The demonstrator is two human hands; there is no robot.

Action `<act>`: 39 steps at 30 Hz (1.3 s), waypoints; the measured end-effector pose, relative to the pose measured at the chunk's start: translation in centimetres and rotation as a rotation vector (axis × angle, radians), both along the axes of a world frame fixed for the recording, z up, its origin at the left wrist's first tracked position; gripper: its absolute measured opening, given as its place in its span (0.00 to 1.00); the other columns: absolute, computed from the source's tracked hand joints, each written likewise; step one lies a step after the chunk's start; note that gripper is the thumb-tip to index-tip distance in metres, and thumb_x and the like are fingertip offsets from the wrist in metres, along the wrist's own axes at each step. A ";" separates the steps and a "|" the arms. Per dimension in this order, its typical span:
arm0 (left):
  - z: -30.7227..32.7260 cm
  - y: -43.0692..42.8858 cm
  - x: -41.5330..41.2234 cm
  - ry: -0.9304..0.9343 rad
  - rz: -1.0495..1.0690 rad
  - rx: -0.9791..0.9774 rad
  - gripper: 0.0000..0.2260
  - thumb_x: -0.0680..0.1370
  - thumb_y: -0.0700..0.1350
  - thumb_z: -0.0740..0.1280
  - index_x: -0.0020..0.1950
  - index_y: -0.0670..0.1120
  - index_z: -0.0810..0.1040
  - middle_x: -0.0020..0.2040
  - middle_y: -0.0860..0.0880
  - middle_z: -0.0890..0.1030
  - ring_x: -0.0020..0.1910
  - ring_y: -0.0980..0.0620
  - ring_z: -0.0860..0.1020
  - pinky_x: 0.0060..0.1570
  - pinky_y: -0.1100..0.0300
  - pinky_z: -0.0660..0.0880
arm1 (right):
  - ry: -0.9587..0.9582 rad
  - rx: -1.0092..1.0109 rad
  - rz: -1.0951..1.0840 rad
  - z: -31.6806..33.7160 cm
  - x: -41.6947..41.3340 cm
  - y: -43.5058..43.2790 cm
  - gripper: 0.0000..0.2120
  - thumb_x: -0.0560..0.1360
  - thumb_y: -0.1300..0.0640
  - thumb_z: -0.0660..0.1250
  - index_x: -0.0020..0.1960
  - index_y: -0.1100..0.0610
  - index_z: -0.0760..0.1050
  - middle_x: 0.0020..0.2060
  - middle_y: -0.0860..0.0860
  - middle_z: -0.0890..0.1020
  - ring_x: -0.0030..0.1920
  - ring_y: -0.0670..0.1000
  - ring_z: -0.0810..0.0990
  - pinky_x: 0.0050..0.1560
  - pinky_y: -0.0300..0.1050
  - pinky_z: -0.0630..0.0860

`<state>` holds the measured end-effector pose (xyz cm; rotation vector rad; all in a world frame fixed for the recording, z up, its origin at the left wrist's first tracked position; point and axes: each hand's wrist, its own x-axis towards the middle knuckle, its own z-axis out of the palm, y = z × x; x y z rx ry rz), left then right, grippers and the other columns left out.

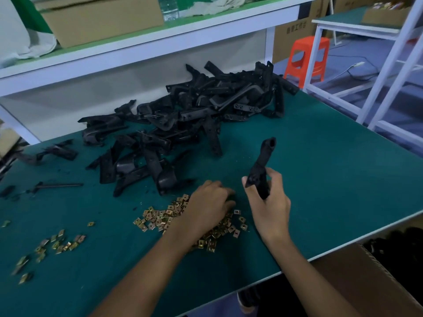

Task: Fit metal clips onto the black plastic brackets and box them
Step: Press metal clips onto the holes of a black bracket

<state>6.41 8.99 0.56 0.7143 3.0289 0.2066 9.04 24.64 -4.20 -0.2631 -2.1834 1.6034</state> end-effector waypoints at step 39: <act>2.7 -5.9 4.2 -0.340 0.531 1.407 0.07 0.79 0.36 0.70 0.53 0.45 0.85 0.47 0.45 0.87 0.44 0.51 0.84 0.48 0.61 0.81 | -0.018 0.493 0.267 -0.3 -1.3 -2.3 0.20 0.76 0.35 0.67 0.64 0.37 0.65 0.50 0.40 0.82 0.50 0.49 0.82 0.44 0.48 0.75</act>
